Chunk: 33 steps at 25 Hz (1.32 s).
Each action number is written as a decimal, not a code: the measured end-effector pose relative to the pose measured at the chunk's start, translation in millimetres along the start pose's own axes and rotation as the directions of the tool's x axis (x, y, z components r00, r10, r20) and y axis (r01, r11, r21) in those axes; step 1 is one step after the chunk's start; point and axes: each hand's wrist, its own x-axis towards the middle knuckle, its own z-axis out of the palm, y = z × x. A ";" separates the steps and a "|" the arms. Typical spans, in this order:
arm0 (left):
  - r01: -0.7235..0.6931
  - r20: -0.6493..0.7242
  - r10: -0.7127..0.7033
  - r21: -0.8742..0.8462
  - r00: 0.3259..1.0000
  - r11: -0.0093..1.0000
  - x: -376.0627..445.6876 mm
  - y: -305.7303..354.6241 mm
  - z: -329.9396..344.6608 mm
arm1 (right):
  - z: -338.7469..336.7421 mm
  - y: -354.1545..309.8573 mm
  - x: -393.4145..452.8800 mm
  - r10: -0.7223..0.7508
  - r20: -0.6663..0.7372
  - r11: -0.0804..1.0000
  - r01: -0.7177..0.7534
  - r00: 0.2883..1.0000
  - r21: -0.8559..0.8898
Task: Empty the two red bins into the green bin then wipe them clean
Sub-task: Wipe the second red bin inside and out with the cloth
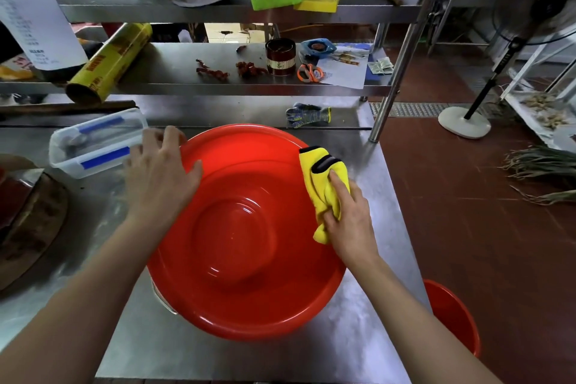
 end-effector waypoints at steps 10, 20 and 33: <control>-0.545 0.442 0.541 -0.130 0.716 0.828 59.4 2.9 27.7 | -3.4 17.4 13.8 -0.108 0.046 0.994 0.109 0.993 -0.013; -0.468 0.401 0.454 -0.069 0.796 0.881 55.0 17.9 29.3 | -0.3 17.7 -37.0 0.101 0.029 0.995 -0.101 0.995 -0.002; -0.409 0.384 0.443 -0.171 0.810 0.896 57.8 -7.2 31.8 | 8.0 2.9 -33.9 0.174 0.046 0.982 -0.170 0.984 -0.078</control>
